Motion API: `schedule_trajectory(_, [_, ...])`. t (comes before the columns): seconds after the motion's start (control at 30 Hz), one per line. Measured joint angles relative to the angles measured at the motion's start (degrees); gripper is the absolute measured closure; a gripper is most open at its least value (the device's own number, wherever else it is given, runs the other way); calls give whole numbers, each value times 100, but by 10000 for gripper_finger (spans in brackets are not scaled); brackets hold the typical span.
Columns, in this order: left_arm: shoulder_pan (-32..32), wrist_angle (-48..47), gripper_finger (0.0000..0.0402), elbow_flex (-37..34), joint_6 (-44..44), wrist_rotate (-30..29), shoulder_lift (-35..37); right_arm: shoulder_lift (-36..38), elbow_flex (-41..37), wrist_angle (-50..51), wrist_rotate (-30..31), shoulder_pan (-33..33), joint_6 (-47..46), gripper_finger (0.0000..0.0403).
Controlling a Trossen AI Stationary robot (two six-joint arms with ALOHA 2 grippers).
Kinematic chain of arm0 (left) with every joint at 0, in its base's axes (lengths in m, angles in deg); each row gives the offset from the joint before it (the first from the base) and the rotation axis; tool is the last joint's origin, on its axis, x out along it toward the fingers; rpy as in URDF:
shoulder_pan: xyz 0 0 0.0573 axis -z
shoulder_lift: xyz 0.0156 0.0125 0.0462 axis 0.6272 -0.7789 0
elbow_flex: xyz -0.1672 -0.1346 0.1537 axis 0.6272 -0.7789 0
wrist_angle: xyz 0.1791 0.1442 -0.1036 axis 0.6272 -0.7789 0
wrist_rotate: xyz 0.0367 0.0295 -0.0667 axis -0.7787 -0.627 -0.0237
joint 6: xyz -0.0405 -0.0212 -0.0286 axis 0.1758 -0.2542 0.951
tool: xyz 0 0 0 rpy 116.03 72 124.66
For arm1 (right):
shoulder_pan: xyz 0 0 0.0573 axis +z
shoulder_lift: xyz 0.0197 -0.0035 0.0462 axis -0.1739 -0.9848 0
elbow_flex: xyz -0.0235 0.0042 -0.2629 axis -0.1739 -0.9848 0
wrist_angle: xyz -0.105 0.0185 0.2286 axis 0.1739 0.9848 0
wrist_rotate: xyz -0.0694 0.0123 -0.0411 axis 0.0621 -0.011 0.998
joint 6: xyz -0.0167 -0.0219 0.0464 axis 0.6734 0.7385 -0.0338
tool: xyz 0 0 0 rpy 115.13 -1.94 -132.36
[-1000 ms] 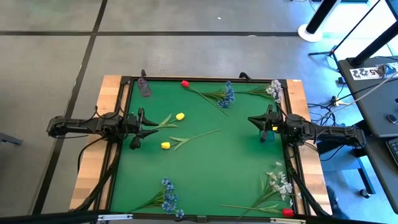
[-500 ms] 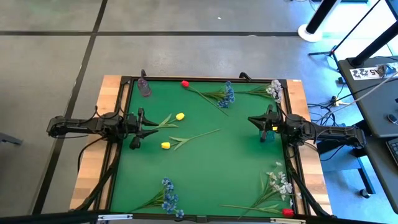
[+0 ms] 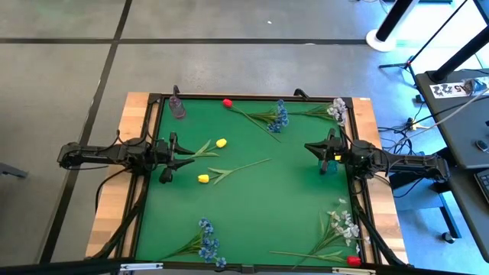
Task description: Sort flowers into vase by color
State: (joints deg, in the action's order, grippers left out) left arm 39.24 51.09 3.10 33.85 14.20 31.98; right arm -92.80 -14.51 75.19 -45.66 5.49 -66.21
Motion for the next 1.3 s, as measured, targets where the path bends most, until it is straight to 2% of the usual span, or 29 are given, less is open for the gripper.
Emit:
schedule_trajectory(0.3, [-2, -2, 278, 2, 2, 0, 2, 1, -22, -150, 55, 2, -29, 379])
schedule_trajectory(0.5, [-1, -1, 278, 2, 2, 0, 1, -5, -31, -502, -84, 1, -1486, 379])
schedule_trajectory(0.6, [-1, 0, 278, 2, 1, 0, 2, -93, -20, -997, -110, 1, -1378, 379])
schedule_trajectory(0.73, [0, 0, 278, 2, 2, 0, 2, -258, -14, -1835, -872, 210, -1337, 379])
schedule_trajectory(0.77, [-2, 0, 278, 2, 2, 0, 2, -411, 1, -2044, -826, 340, -1339, 379])
schedule_trajectory(0.97, [0, 0, 278, 2, 2, 0, 2, -1672, 477, -1756, 1103, 1126, -1365, 379])
schedule_trajectory(1.07, [0, 0, 278, 2, 2, 0, 2, -2338, 1028, -1119, 2050, 1151, -1492, 378])
schedule_trajectory(1.17, [0, 0, 278, 2, 2, 0, 2, -2947, 1853, -262, 2281, 752, -1468, 360])
schedule_trajectory(1.3, [0, 0, 278, 2, 2, 0, 2, -3629, 3075, 1212, 1997, -193, -1555, 294])
